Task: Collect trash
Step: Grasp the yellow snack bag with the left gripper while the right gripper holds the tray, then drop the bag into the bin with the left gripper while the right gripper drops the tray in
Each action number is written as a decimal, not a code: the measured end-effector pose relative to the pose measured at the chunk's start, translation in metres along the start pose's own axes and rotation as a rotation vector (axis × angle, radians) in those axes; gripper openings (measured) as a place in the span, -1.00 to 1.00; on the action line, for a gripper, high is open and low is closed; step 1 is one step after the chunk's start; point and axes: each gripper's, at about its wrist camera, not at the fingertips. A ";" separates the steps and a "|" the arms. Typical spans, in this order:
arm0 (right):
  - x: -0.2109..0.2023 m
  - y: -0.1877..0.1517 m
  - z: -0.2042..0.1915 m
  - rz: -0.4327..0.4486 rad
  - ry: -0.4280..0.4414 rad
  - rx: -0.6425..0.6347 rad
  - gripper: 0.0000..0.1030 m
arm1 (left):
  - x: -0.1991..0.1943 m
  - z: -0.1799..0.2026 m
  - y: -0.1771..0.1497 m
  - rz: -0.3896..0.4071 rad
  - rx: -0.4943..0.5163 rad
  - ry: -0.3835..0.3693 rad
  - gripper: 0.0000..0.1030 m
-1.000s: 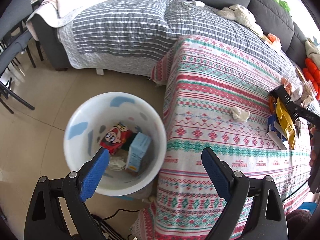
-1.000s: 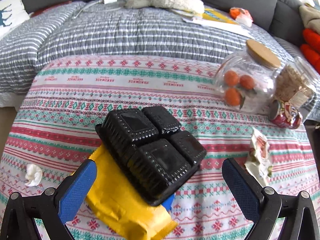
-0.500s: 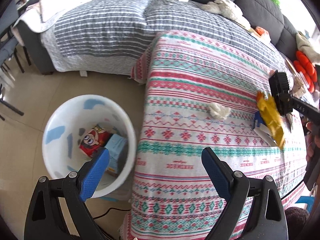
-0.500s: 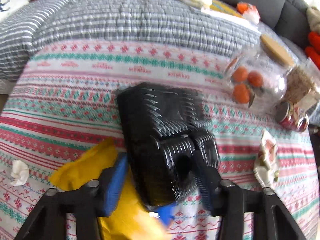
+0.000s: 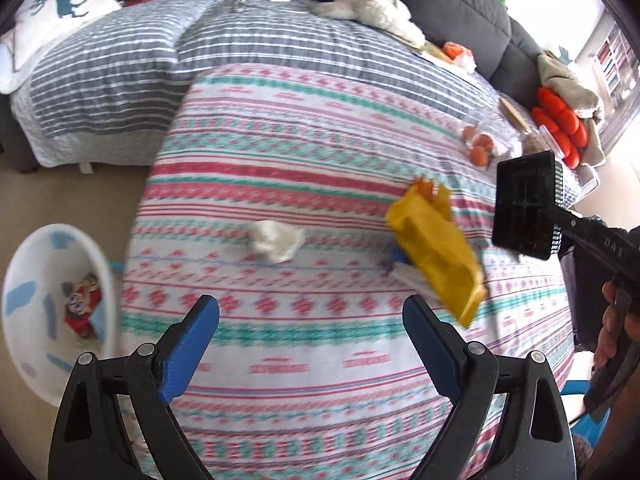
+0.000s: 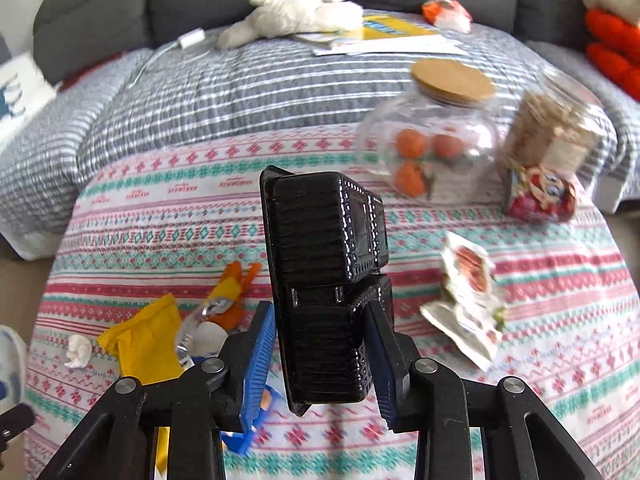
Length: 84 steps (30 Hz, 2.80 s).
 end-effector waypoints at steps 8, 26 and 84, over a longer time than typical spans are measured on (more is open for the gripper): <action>-0.022 -0.010 0.032 0.000 0.033 0.048 -0.24 | 0.020 0.085 0.008 0.030 -0.010 -0.011 0.77; -0.036 -0.021 0.063 -0.006 0.069 0.135 -0.24 | 0.050 0.104 -0.013 0.055 0.054 0.075 -0.28; -0.017 -0.065 -0.257 -0.126 0.623 -0.092 -0.24 | -0.109 -0.246 -0.049 0.044 -0.333 0.417 0.55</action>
Point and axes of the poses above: each gripper's, at about its wrist camera, not at the fingertips, and x roughly the way its jaws point, z to its right, y to its top, and after that the axes turned 7 degrees about z, right-handed
